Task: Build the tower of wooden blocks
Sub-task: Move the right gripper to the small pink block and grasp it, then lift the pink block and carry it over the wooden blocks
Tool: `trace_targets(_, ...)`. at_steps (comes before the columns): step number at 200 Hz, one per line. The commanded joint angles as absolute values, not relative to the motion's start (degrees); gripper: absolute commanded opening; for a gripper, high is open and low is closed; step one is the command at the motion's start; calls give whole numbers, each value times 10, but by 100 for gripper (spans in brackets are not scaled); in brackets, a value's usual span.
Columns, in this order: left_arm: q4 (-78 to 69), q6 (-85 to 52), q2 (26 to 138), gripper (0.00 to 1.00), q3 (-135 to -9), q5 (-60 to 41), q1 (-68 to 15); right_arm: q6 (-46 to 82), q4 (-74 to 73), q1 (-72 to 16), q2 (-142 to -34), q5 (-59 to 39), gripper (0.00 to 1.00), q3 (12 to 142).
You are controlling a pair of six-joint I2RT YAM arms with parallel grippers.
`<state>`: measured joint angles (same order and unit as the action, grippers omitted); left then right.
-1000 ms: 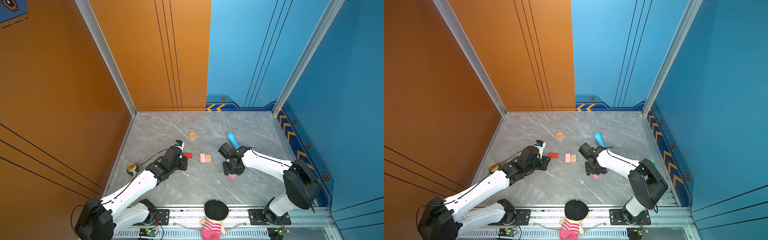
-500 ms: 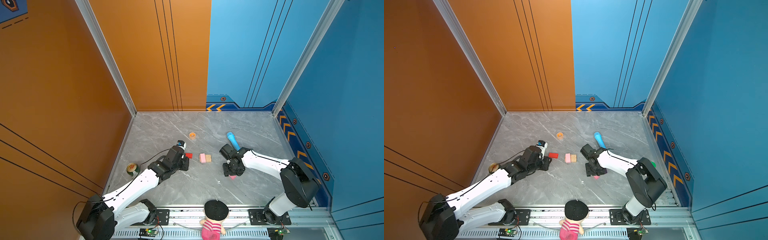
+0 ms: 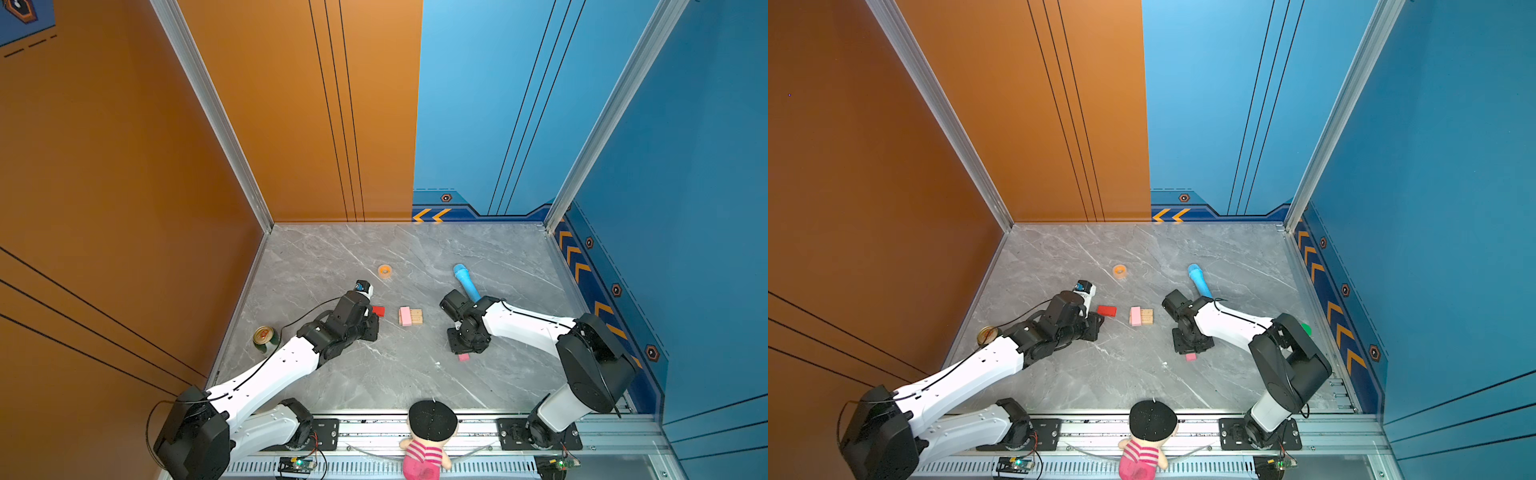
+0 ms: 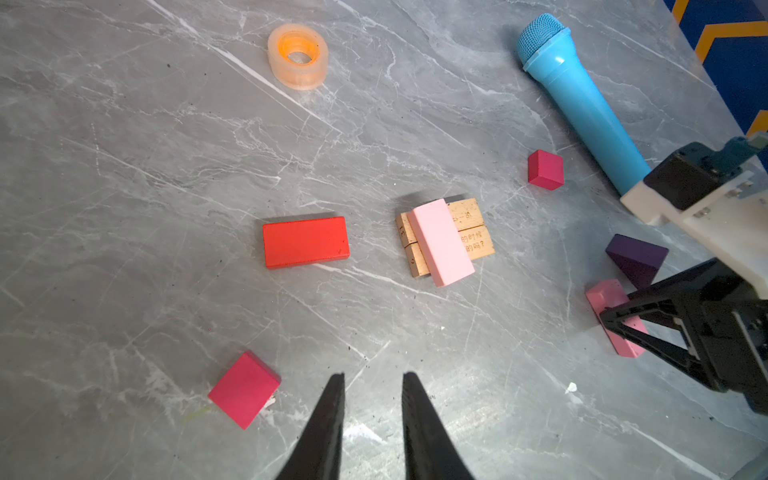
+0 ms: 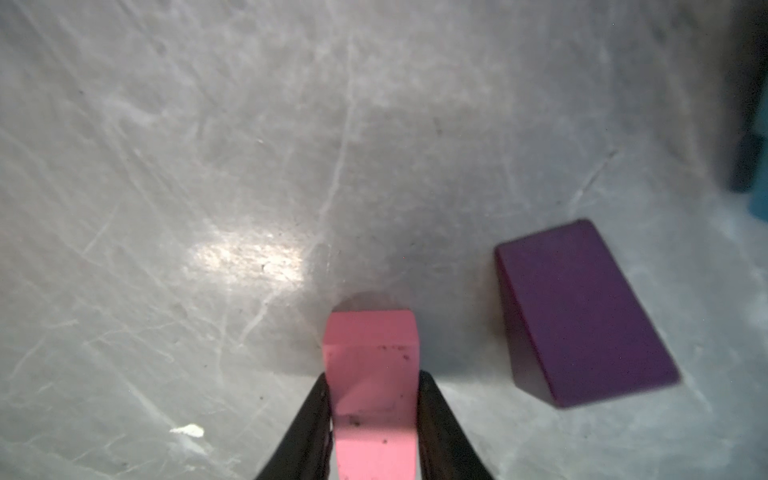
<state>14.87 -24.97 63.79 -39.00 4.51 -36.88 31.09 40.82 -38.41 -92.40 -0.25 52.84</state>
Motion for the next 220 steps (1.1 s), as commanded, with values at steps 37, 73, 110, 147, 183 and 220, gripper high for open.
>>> trace_targets(37,158,-249,641,27,-405,60,-375,320,422,-394,-936,-2,24,551)
trace_targets(73,154,-243,643,27,-402,61,-376,325,447,-396,-947,-1,24,609)
trace_targets(110,147,-237,649,27,-397,60,-372,322,473,-397,-994,-1,25,697)
trace_targets(147,141,-233,656,27,-396,54,-367,322,490,-397,-1052,-4,25,785)
trace_targets(183,134,-230,662,27,-394,46,-360,318,503,-417,-1101,-6,25,847)
trace_targets(220,131,-230,665,27,-392,39,-357,319,511,-418,-1129,-8,26,886)
